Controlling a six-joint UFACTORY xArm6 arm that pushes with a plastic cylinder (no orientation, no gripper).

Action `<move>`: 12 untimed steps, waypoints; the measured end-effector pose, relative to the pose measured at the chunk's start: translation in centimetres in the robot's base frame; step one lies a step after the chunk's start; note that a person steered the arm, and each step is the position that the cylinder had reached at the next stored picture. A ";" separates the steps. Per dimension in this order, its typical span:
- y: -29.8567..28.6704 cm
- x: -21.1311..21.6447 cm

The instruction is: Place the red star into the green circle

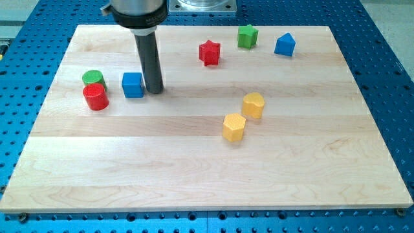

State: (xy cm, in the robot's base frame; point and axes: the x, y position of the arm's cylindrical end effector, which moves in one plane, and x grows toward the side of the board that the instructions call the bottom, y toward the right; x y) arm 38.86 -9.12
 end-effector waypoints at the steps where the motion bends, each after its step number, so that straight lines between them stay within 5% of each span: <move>1: 2.8 -1.4; 6: 14.1 -3.0; 8: 14.7 -7.9; 12: 9.1 -10.3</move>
State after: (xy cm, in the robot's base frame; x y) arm 28.59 0.01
